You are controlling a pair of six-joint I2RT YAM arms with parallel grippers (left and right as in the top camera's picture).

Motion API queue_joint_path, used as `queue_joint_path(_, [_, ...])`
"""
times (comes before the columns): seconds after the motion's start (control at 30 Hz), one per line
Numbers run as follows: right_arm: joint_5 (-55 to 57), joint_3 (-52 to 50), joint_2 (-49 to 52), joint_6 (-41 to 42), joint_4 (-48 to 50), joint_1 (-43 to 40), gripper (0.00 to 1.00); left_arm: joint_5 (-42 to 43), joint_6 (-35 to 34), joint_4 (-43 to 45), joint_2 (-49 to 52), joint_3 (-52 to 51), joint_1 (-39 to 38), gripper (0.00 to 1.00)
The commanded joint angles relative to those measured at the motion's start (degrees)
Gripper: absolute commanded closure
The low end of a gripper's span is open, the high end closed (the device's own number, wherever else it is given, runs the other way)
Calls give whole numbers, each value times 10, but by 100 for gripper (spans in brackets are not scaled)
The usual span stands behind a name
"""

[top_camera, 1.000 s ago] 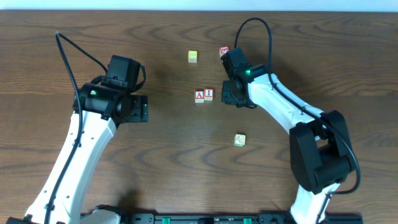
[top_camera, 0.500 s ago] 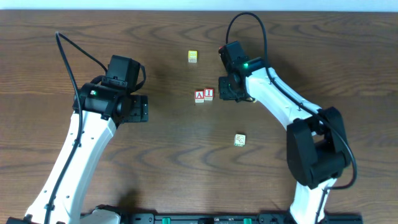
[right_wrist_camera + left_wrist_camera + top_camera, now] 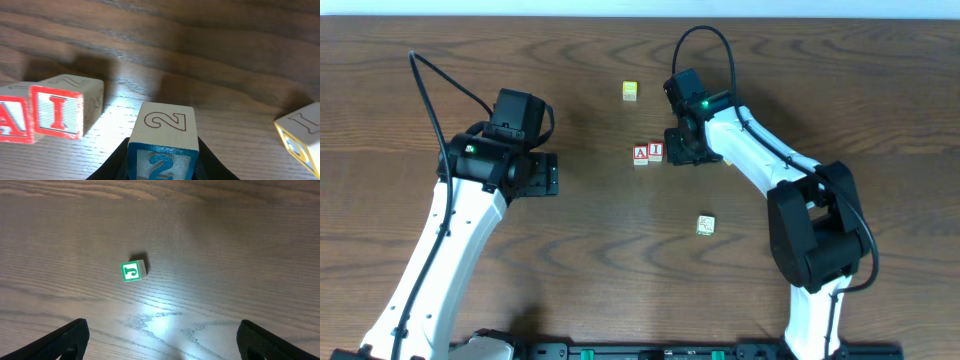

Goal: Spell out Ai2
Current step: 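Lower the blue 2 block to the right of the I block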

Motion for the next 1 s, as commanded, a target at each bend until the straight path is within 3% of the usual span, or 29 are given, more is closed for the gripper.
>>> queue_joint_path(0.0, [-15,12,16,-6,5,6,76,-1,10,-2,3,2,2,4])
queue_joint_path(0.53, [-14,12,26,7,15,6,76,-1,10,-2,3,2,2,5])
queue_joint_path(0.67, [-14,12,26,7,18,6,72,-1,10,-2,3,2,2,5])
queue_joint_path(0.8, [-10,12,26,7,21,6,60,-1,10,-2,3,2,2,5])
queue_joint_path(0.97, [11,12,26,13,23,6,58,-1,10,-2,3,2,2,4])
